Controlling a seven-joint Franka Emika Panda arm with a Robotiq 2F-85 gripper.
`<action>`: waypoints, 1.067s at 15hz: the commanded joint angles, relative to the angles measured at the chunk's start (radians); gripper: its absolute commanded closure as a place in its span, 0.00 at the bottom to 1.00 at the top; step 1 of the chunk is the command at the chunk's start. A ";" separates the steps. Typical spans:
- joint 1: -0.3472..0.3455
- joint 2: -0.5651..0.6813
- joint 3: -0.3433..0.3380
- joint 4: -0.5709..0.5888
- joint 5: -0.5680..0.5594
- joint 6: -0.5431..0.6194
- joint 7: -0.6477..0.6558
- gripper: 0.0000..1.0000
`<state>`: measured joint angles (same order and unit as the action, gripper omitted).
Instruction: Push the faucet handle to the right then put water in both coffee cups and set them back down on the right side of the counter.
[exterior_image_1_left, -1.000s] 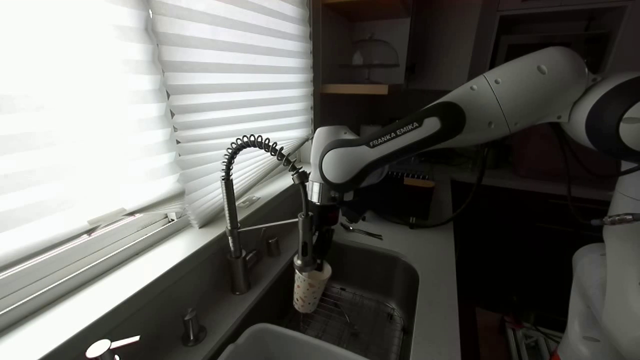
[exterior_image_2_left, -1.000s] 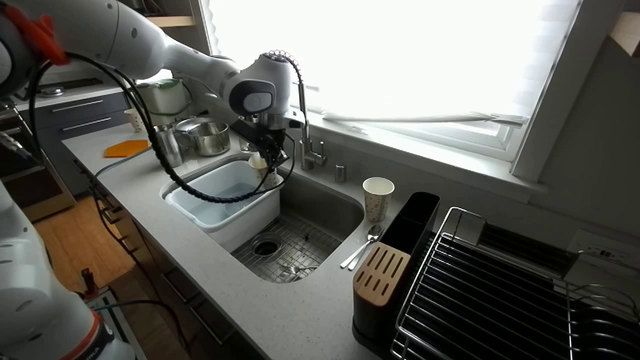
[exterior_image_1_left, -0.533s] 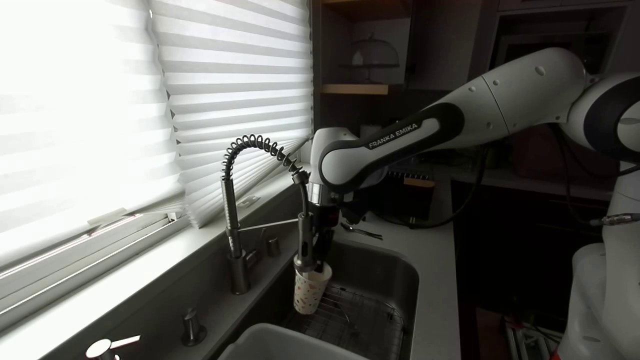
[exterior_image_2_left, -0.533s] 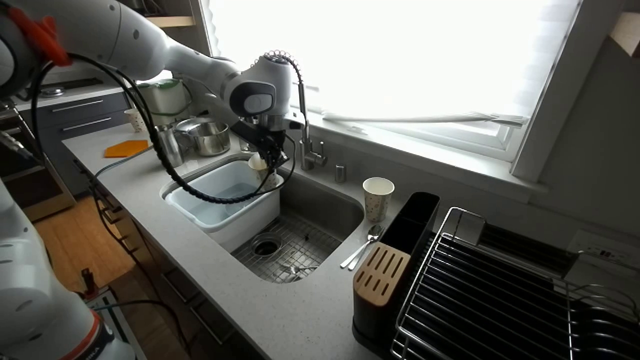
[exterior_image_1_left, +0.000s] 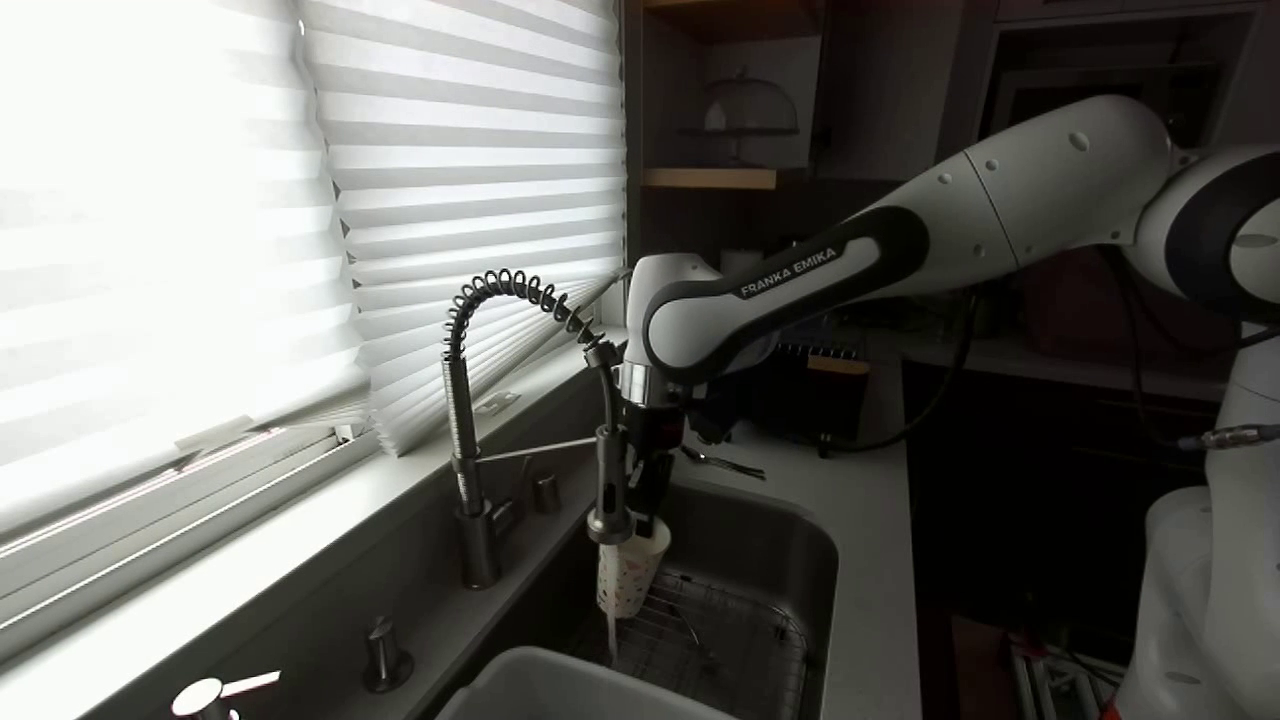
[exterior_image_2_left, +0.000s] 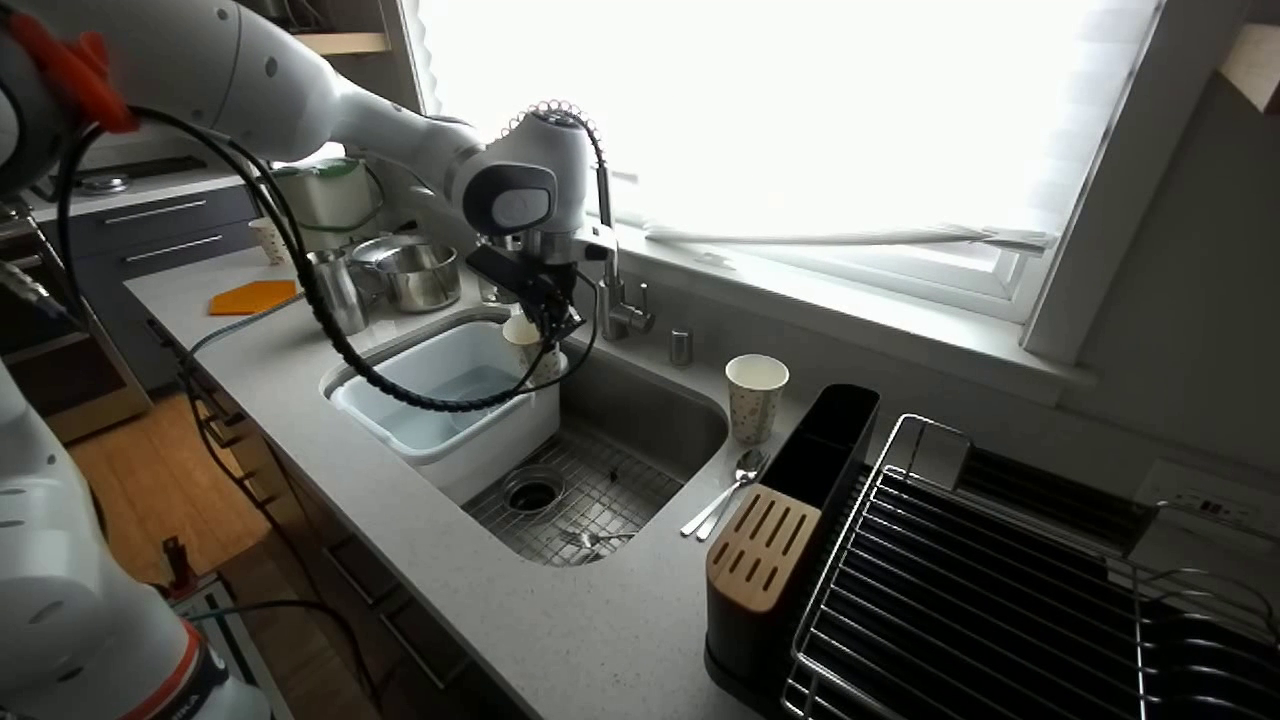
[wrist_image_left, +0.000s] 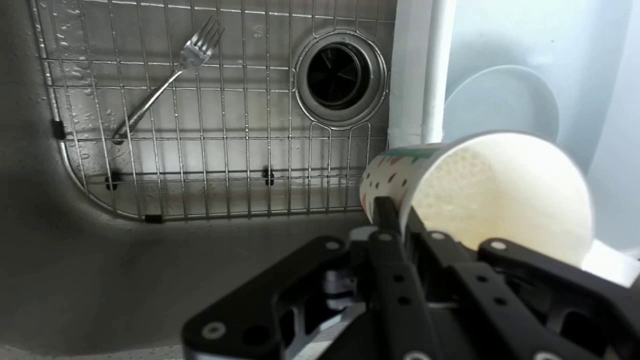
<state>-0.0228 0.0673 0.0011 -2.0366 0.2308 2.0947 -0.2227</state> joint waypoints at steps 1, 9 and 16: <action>-0.017 -0.060 -0.026 -0.053 -0.075 -0.025 0.009 0.99; -0.119 -0.225 -0.148 -0.160 -0.157 -0.030 0.065 0.99; -0.246 -0.253 -0.278 -0.146 -0.155 -0.026 0.190 0.99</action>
<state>-0.2346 -0.1779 -0.2462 -2.1755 0.0845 2.0682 -0.0968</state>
